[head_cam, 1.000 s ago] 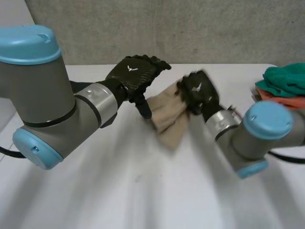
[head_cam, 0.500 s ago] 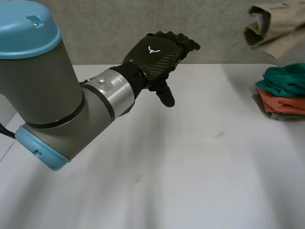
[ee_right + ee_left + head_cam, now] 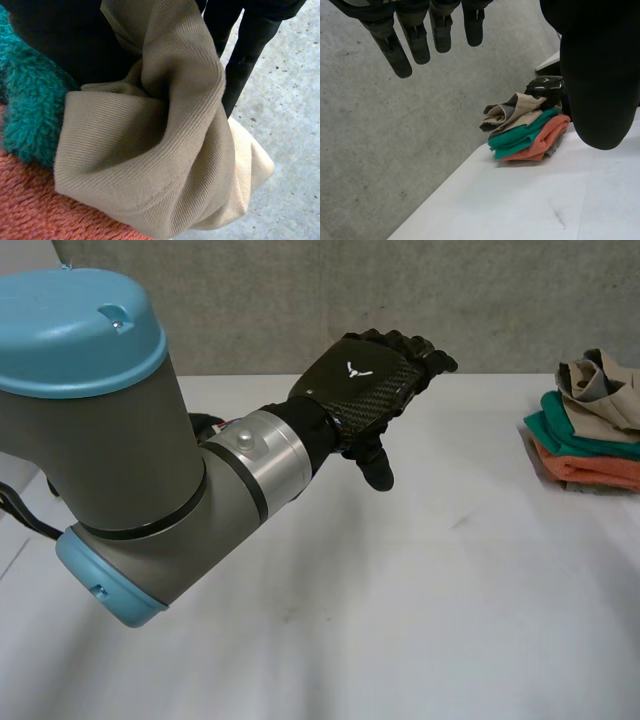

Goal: Fold the laundry.

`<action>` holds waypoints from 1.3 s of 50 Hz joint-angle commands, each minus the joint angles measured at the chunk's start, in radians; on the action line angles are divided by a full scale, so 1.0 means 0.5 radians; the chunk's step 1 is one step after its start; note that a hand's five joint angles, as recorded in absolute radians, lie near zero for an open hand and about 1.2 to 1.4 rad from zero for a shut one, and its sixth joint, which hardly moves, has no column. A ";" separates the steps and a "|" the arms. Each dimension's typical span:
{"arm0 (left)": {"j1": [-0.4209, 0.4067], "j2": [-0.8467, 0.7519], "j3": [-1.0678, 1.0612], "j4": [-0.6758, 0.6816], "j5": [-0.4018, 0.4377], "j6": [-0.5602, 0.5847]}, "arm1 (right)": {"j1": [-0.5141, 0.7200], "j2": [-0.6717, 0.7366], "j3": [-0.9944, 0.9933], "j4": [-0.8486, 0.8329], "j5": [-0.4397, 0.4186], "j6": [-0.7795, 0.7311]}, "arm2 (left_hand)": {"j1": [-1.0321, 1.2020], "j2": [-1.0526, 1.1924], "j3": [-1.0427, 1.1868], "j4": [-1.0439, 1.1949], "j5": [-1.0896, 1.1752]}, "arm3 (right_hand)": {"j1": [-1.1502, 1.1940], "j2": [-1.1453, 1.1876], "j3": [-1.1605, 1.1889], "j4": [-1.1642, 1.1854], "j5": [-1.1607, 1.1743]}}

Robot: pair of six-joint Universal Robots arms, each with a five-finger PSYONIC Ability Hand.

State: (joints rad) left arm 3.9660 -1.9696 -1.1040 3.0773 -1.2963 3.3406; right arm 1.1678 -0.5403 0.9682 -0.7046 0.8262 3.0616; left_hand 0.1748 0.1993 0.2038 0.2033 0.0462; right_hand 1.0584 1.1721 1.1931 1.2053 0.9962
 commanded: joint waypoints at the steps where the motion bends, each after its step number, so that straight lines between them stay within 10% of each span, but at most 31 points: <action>1: -0.001 0.000 -0.010 0.000 -0.003 0.001 | 0.005 -0.051 0.018 -0.027 0.013 -0.006 | 0.054 0.005 -0.004 -0.003 -0.038 | 0.676 0.448 0.406 0.382 0.451; 4: -0.004 0.000 -0.010 0.000 0.000 0.001 | 0.002 -0.143 0.079 -0.030 0.035 -0.003 | 0.054 0.005 -0.004 -0.003 -0.038 | -0.881 -1.108 -1.150 -1.175 -1.106; 10: -0.056 0.003 -0.010 0.000 0.000 -0.002 | -0.090 -0.410 0.303 0.022 0.112 0.010 | 0.048 -0.001 -0.010 -0.009 -0.044 | -1.745 -1.972 -2.014 -2.039 -1.970; 22: -0.093 0.043 -0.050 0.003 0.064 -0.005 | -0.439 -0.800 0.389 0.675 0.188 -0.275 | 0.042 -0.007 -0.016 -0.015 -0.050 | -1.768 -1.995 -2.037 -2.061 -1.992; 32: -0.035 0.169 -0.022 0.061 0.062 -0.005 | -0.257 -1.128 0.254 0.815 0.964 -0.813 | 0.048 -0.001 -0.010 -0.009 -0.044 | -1.768 -1.995 -2.037 -2.061 -1.992; 45: 0.853 0.099 0.033 0.337 -0.432 0.209 | 0.639 -1.892 1.474 0.195 0.149 -0.469 | 0.036 -0.013 -0.022 -0.021 -0.055 | -1.768 -1.995 -2.037 -2.061 -1.992; 57: 1.468 -0.686 0.158 0.248 -0.035 0.832 | 1.011 -1.696 1.831 0.503 0.127 -0.812 | 0.019 -0.030 -0.039 -0.038 -0.073 | -1.768 -1.995 -2.037 -2.061 -1.992; 65: 1.530 -1.159 0.444 0.224 0.052 1.117 | 1.015 -1.552 1.840 0.639 0.293 -1.061 | 0.077 0.028 0.019 0.020 -0.015 | -1.768 -1.995 -2.037 -2.061 -1.992</action>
State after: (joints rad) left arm 4.7199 -2.4014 -0.9810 3.1958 -1.2922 3.8150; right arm 1.6833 -1.3559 1.8935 -0.4213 0.9166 2.5983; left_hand 0.1744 0.1993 0.2037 0.2033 0.0458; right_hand 0.2287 0.2096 0.2084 0.2047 0.0480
